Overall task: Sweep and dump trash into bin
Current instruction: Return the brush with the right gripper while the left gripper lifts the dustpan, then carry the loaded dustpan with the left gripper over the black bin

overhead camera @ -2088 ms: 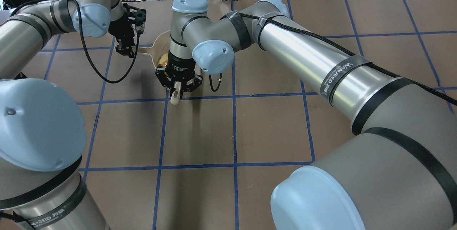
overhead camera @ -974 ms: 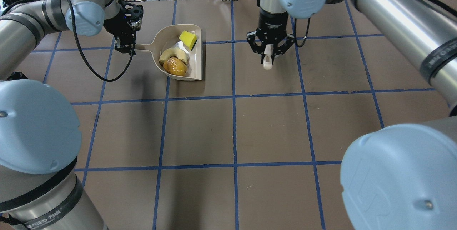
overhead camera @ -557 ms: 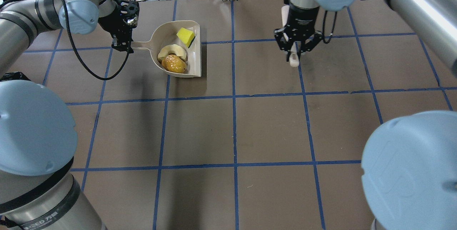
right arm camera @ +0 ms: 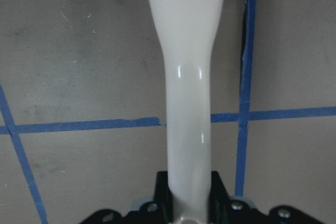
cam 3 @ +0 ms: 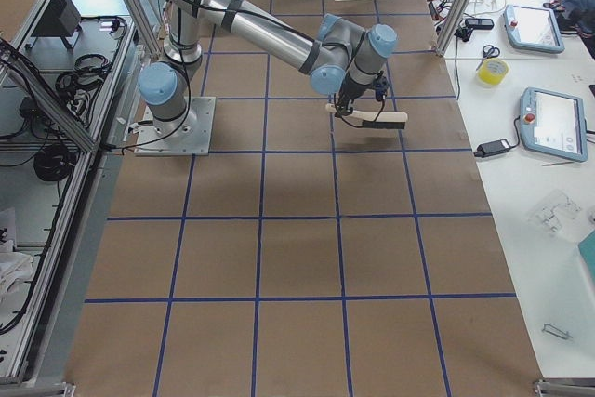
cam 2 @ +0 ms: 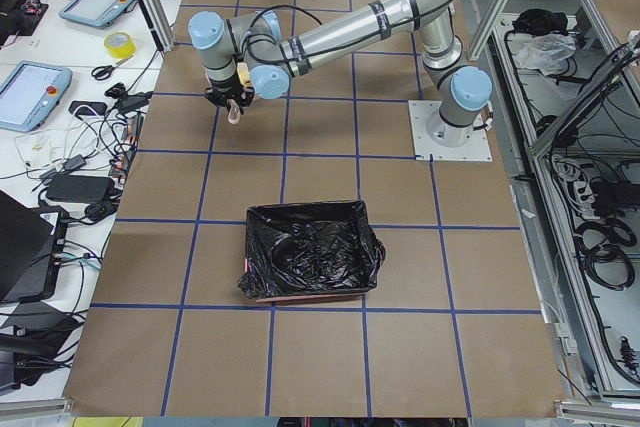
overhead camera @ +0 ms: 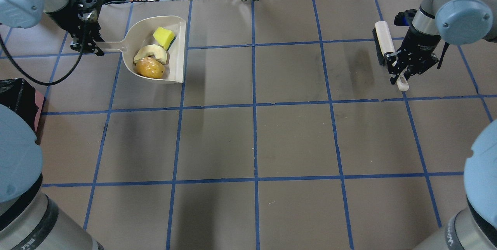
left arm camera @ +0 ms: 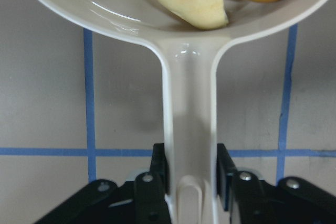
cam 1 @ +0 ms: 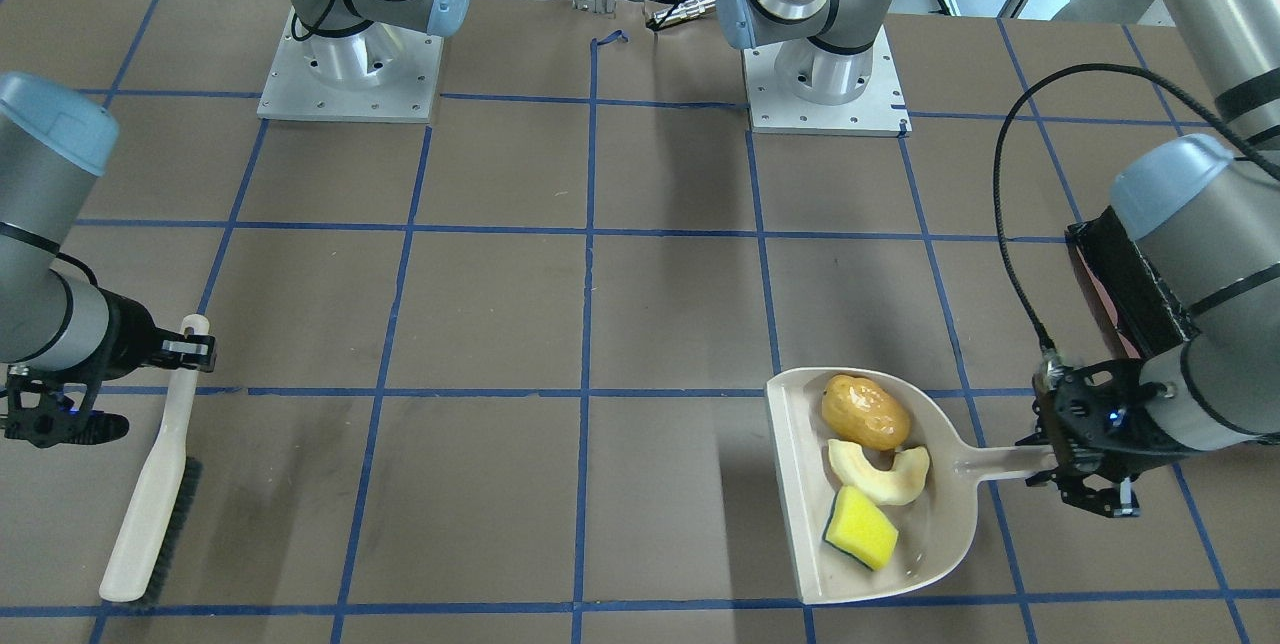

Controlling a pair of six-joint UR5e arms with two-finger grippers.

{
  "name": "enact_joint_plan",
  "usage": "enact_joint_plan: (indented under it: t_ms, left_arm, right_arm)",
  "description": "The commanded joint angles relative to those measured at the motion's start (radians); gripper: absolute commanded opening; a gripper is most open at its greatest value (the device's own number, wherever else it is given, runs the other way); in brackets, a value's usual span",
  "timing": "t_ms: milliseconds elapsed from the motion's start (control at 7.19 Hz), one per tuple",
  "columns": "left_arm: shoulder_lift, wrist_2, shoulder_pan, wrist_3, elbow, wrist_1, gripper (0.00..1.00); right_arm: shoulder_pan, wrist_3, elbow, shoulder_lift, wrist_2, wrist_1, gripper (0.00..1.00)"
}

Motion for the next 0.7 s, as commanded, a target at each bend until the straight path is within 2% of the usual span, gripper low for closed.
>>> enact_joint_plan:
  t_ms: [0,139,557]
  left_arm:
    - [0.024,-0.001,0.125,0.198,0.002,-0.042,0.20]
    - [0.038,-0.001,0.175,0.280,0.011,-0.071,0.20]
    - [0.038,0.005,0.329,0.469,0.156,-0.278,0.19]
  right_arm:
    - [-0.030,-0.033,0.004,0.007,-0.002,-0.012,0.09]
    - [-0.037,-0.052,0.007,0.010,-0.002,-0.006,0.09]
    - [-0.039,-0.097,0.051,0.010,-0.030,-0.034,0.08]
